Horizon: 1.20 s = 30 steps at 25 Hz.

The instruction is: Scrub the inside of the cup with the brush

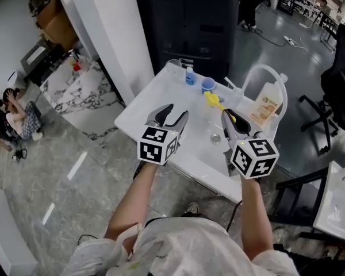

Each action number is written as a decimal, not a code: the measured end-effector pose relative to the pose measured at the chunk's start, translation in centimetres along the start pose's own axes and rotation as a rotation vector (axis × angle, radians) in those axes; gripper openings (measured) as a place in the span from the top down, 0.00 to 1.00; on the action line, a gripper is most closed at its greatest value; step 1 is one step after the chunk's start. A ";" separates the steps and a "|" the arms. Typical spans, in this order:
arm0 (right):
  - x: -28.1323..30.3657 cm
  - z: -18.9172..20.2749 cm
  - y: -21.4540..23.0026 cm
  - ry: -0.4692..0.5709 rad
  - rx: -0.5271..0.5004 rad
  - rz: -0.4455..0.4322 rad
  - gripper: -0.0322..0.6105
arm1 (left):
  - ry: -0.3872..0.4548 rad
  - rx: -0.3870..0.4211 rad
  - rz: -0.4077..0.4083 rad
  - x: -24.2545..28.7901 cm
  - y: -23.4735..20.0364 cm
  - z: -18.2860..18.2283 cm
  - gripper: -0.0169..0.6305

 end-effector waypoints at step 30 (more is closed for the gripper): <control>12.6 0.2 4.2 0.026 0.097 0.267 0.89 | 0.005 0.059 0.271 13.2 -10.1 -2.4 0.62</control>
Point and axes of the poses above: the fingertips, and each gripper's own axes: x forward along the fingers, y to its right, z out of its underside, the point moved 4 cm from there along -x, backward along the fingers, and after that the axes turned 3 degrees about z, right-handed, at the moved point
